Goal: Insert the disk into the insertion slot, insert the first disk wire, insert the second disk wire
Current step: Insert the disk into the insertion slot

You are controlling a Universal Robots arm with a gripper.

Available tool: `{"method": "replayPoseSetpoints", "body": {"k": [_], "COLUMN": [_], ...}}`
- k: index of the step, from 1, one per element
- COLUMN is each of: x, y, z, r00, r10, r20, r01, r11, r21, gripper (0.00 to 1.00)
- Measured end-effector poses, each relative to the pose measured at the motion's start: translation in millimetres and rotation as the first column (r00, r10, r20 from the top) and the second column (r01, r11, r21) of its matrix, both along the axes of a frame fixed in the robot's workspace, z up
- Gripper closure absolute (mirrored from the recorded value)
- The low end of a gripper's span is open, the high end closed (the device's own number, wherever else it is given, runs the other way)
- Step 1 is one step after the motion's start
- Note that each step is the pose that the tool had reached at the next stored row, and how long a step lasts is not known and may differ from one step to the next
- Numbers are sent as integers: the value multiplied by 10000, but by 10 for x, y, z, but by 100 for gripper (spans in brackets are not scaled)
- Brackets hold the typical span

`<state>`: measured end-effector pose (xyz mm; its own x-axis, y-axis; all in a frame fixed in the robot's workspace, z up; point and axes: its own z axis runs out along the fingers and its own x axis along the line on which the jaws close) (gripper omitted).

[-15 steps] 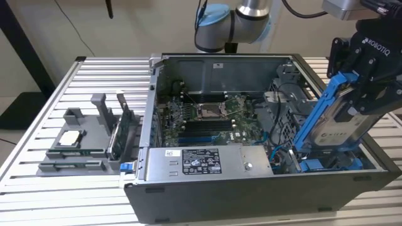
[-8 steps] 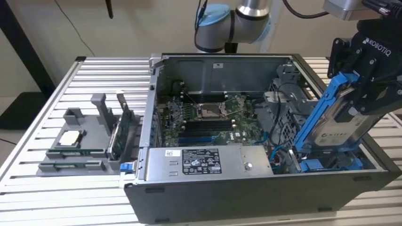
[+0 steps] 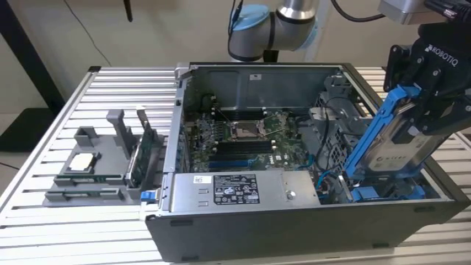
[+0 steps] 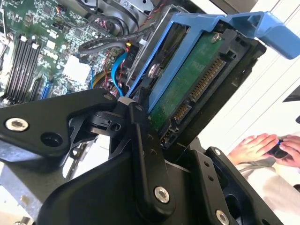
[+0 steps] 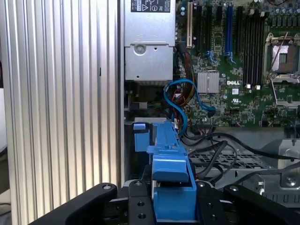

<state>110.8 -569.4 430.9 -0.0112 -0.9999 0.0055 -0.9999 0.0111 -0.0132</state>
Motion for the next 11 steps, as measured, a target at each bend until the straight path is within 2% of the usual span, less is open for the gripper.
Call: {"method": "replayPoseSetpoints", "body": {"k": [4, 11], "x": [8, 38], "y": [0, 0], "z": [-30, -101], "r00": [10000, 9999], "r10": [0, -3], "r20": [-24, -112], "r01": [0, 3], "r11": [10000, 10000], "r21": [0, 4], "gripper": [67, 67]}}
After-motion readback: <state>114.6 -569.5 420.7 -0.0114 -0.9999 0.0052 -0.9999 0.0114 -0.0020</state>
